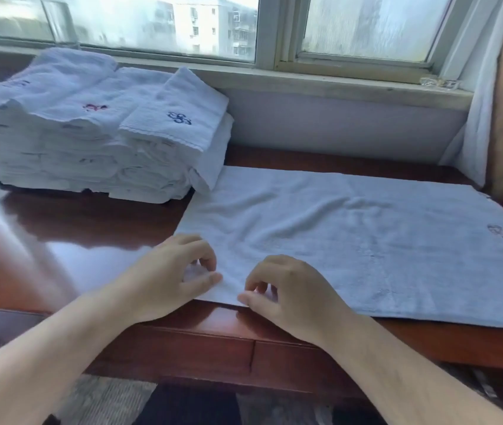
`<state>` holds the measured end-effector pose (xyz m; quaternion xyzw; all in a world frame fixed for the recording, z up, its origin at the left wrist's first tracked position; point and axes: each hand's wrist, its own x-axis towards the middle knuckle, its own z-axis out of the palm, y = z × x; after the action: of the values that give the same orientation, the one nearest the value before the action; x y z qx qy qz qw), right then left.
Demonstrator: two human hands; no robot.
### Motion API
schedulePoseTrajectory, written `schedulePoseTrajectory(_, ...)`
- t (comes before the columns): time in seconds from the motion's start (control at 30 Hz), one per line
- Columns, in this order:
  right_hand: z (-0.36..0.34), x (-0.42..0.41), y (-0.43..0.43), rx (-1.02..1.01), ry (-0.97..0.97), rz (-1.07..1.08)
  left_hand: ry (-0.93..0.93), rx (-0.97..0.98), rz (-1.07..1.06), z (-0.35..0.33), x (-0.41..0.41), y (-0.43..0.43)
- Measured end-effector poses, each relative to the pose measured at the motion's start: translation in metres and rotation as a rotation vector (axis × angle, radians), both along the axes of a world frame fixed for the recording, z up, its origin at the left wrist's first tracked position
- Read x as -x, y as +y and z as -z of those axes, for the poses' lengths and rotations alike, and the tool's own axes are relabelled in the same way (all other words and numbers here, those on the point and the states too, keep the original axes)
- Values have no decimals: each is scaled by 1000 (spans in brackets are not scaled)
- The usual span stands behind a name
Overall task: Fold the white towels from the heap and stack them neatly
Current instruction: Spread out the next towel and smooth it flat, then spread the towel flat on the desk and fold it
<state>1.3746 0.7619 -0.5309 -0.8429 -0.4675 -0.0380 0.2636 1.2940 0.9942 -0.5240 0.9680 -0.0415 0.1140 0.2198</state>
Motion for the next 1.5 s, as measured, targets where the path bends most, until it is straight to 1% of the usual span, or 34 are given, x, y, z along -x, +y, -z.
schedulePoseTrajectory(0.07, 7, 14, 4, -3, 21, -17, 66, -3, 3, 8, 26, 10)
schedulePoseTrajectory(0.17, 12, 23, 2, -20, -2, 11, 94, -104, 0, 23, 55, 8)
schedulePoseTrajectory(0.27, 10, 23, 2, -25, 15, 35, 52, -125, -24, 25, 61, 1)
schedulePoseTrajectory(0.57, 7, 26, -4, 65, 7, -45, -122, 8, -26, 22, 67, -1)
schedulePoseTrajectory(0.67, 10, 29, -6, 80, -65, -65, -151, 3, -35, 23, 67, -2)
schedulePoseTrajectory(0.77, 15, 35, -7, 15, -217, -85, -211, -39, -12, 25, 68, -4)
schedulePoseTrajectory(0.83, 19, 37, -8, -35, -286, -103, -245, -31, 15, 27, 69, -4)
schedulePoseTrajectory(0.9, 20, 38, -9, -74, -316, -120, -279, -7, 42, 29, 69, -4)
schedulePoseTrajectory(1.0, 20, 40, -9, -102, -341, -137, -325, -26, 79, 32, 69, -6)
schedulePoseTrajectory(1.13, 15, 41, -2, -128, -354, -110, -362, -24, 29, 29, 64, -8)
schedulePoseTrajectory(1.23, 11, 44, 0, -127, -320, -73, -347, 59, -23, 22, 58, -12)
schedulePoseTrajectory(1.33, 8, 39, -7, -74, -341, -16, -307, 120, -78, 19, 51, -11)
schedulePoseTrajectory(1.43, 2, 25, -29, -1, -306, 80, -295, 113, -73, 12, 42, -8)
schedulePoseTrajectory(1.5, 0, 16, -45, 23, -270, 135, -283, 95, -16, 4, 32, -8)
